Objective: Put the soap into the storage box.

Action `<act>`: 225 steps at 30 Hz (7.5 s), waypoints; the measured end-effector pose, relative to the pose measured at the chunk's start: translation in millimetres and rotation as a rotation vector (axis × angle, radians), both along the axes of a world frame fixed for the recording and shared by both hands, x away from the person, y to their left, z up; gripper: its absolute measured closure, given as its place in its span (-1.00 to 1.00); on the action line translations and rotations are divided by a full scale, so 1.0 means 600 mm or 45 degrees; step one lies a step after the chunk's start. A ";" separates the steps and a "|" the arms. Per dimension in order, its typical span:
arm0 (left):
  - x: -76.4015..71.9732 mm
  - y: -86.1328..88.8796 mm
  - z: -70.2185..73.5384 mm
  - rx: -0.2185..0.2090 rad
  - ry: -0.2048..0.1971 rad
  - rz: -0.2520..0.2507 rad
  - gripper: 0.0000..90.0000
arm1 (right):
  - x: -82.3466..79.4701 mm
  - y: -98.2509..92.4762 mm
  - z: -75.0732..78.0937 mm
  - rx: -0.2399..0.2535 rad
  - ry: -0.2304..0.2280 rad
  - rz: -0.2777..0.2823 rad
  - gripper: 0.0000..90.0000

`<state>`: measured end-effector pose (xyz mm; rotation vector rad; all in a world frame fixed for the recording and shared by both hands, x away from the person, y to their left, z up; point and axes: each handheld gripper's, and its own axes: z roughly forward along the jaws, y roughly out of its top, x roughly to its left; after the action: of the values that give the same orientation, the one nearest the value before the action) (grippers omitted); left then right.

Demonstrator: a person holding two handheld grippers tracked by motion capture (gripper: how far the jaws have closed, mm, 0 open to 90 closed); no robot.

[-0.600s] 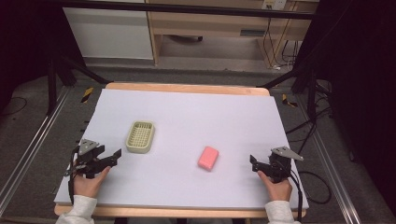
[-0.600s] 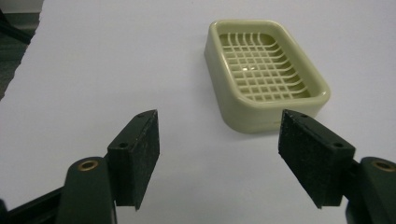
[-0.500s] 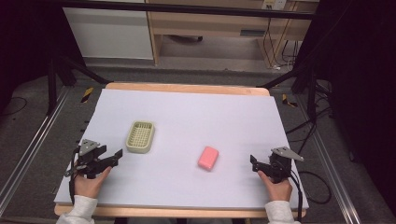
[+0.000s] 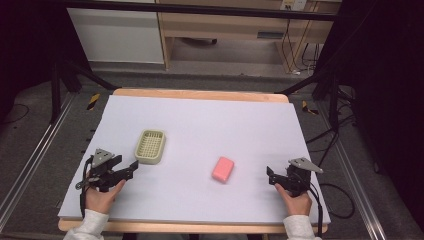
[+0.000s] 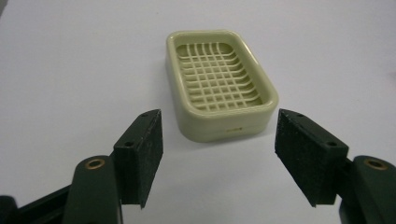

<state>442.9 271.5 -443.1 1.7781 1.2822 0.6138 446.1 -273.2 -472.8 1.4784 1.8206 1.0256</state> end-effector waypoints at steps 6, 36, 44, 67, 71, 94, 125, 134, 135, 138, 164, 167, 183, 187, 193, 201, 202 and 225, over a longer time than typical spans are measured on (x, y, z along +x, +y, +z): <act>-0.003 -0.015 0.004 0.003 0.006 -0.032 -0.29 | 0.000 0.001 0.000 -0.001 0.002 -0.003 -0.84; 0.004 -0.077 0.038 0.029 -0.009 -0.164 -0.34 | -0.001 0.009 -0.001 0.008 0.013 0.006 -0.83; 0.018 -0.104 0.050 0.038 -0.006 -0.201 -0.36 | -0.001 0.008 0.000 0.008 0.013 0.000 -0.82; 0.041 -0.187 0.069 0.036 -0.025 -0.291 -0.39 | 0.001 0.010 0.001 0.000 0.009 -0.002 -0.80; 0.043 -0.203 0.072 0.048 -0.025 -0.313 -0.40 | 0.002 0.011 0.001 -0.007 0.011 0.001 -0.80; 0.053 -0.276 0.070 0.082 0.009 -0.409 -0.40 | 0.003 0.013 0.002 -0.020 0.010 -0.003 -0.79; 0.057 -0.359 0.041 0.119 0.086 -0.498 -0.41 | 0.001 0.007 0.003 -0.034 0.009 -0.013 -0.80; 0.062 -0.374 0.030 0.144 0.113 -0.511 -0.43 | 0.001 0.007 0.003 -0.031 0.012 -0.016 -0.80; 0.063 -0.376 0.029 0.145 0.117 -0.513 -0.43 | 0.001 0.007 0.003 -0.031 0.011 -0.015 -0.80; 0.066 -0.381 0.026 0.149 0.127 -0.511 -0.43 | 0.001 0.007 0.003 -0.032 0.012 -0.018 -0.79; 0.077 -0.434 0.000 0.228 0.216 -0.514 -0.47 | 0.002 0.007 0.003 -0.028 0.020 -0.016 -0.78; 0.078 -0.438 -0.003 0.228 0.227 -0.515 -0.47 | 0.002 0.006 0.003 -0.028 0.020 -0.016 -0.78; 0.089 -0.457 -0.026 0.263 0.292 -0.523 -0.49 | 0.002 0.008 0.002 -0.025 0.028 -0.015 -0.77; 0.090 -0.459 -0.030 0.259 0.311 -0.522 -0.44 | 0.002 0.008 0.002 -0.025 0.029 -0.013 -0.77; 0.089 -0.459 -0.030 0.246 0.330 -0.531 -0.36 | 0.002 0.008 0.002 -0.026 0.030 -0.012 -0.77; 0.087 -0.451 -0.028 0.232 0.353 -0.555 -0.19 | 0.003 0.008 0.001 -0.030 0.031 -0.008 -0.77; 0.087 -0.450 -0.028 0.229 0.353 -0.556 -0.18 | 0.003 0.008 0.001 -0.030 0.031 -0.009 -0.77; 0.102 -0.472 -0.035 0.329 0.400 -0.582 -0.33 | 0.003 0.008 0.002 -0.028 0.033 -0.005 -0.77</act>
<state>504.0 -11.7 -464.3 2.3591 0.9668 0.2528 447.7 -268.2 -471.8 1.4881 1.8406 0.9864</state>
